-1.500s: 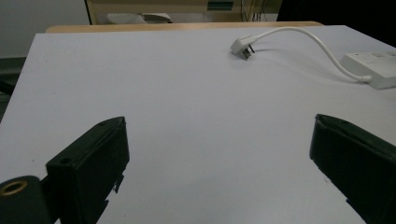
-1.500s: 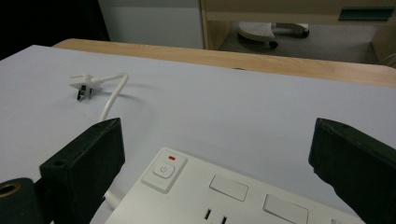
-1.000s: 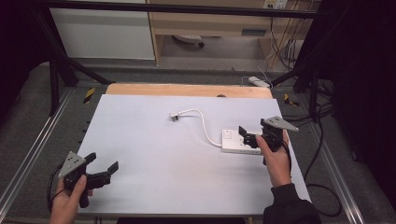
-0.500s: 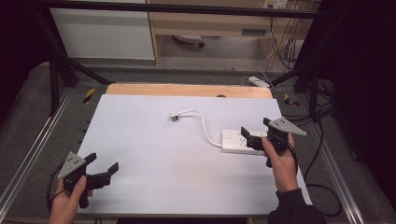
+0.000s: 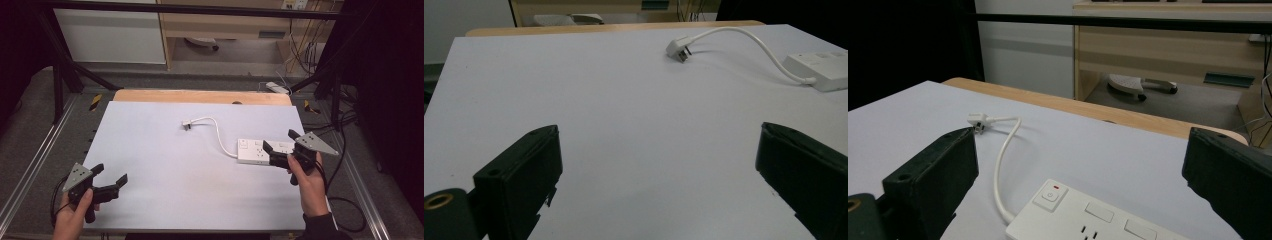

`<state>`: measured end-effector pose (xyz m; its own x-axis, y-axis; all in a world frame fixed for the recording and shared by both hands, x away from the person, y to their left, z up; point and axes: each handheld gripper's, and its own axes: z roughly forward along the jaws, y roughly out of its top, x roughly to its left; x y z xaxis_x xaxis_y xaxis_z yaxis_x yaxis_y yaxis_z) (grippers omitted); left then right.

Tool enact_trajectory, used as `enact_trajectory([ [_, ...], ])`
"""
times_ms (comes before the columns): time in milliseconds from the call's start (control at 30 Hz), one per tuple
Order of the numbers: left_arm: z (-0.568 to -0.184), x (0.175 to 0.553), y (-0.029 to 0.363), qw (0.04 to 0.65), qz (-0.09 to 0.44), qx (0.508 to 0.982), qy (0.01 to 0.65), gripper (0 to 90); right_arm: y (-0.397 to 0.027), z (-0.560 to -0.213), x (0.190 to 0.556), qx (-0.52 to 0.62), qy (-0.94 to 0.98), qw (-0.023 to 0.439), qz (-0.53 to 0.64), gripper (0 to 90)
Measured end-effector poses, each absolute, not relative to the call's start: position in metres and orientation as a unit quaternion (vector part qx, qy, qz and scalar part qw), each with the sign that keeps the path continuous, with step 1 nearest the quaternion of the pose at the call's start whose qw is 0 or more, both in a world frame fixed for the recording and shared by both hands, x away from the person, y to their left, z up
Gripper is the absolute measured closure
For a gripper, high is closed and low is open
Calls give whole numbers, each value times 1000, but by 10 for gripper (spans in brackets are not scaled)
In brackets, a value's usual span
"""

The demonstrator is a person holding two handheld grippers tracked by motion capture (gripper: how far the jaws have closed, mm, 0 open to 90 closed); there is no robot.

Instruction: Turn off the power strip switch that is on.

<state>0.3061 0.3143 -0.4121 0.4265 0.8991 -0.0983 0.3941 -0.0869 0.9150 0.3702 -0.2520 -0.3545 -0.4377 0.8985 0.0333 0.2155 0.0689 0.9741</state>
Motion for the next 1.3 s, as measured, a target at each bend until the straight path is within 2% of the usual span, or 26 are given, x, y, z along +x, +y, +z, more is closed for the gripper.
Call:
enact_trajectory([
  [333,-412,306,315,485,259,691,469,47,-260,-362,362,423,654,326,536,17],
  [900,-412,305,315,485,260,692,467,46,-271,-395,348,429,658,330,523,18],
  [1300,-412,304,313,486,259,695,463,46,-268,-424,349,431,685,307,500,20],
])
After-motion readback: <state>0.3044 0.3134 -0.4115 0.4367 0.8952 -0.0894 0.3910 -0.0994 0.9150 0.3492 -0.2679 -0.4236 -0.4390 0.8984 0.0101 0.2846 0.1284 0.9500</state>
